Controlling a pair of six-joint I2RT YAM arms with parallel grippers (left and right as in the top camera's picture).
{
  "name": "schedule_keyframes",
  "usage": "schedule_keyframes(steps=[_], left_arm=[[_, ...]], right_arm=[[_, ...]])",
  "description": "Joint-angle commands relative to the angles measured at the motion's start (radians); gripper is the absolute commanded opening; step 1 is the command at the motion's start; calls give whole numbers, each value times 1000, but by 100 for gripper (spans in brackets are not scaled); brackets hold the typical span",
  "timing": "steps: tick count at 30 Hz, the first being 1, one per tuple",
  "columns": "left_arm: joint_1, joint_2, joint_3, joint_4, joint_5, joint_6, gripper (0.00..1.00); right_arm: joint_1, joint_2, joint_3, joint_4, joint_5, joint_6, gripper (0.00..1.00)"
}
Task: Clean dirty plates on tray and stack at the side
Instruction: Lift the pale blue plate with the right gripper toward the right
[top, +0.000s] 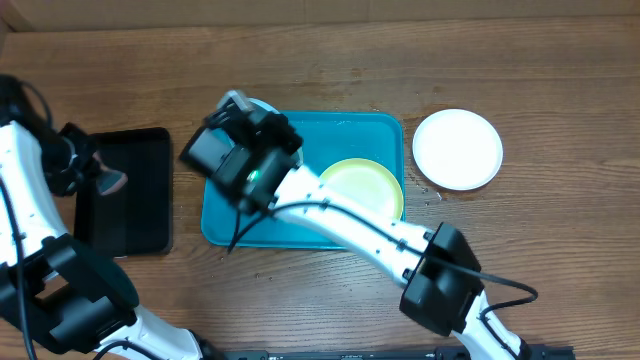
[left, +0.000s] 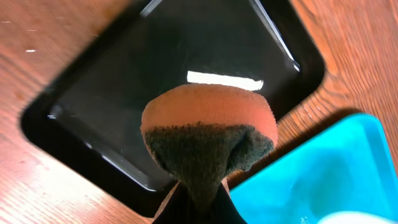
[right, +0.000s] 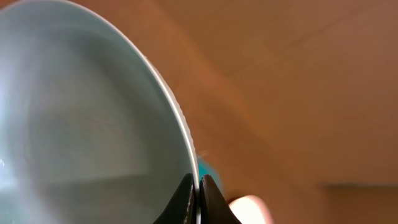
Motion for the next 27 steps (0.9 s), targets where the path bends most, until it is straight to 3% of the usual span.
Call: schedule_keyframes(steps=[1,6,9,10,11,12,14,16,19,20,27], left_arm=[[47,2,-5,-4,20,-7,4],[64,2,-5,-2,22,-6,4],[64,2,-5,-2,22,-6,4],[64,2,-5,-1,22,-6,4],[64,2,-5,-1,23,-6,4],[64,2,-5,-2,23,-6,4],[64,2,-5,-3,23,-6,4],[64,2,-5,-4,23,-6,4],[64,2,-5,-6,32,-6,4],[64,2,-5,-6,42,-6,4],[64,2,-5,-5,42,-6,4]], right_arm=[[53,-27,23,47,323,-219,4],[101,-27,23,111,410,-405,4],[114,-27,23,119,391,-376,4],[115,-27,23,113,319,-317,4],[115,-27,19,38,40,-246,4],[106,-27,13,3,-174,-284,4],[79,-25,-10,-22,-417,-361,4],[52,-25,-21,-16,-319,-289,4],[6,-40,0,-26,-110,-44,4],[-31,-63,14,-46,-121,33,4],[-315,-207,22,-161,-650,74,4]])
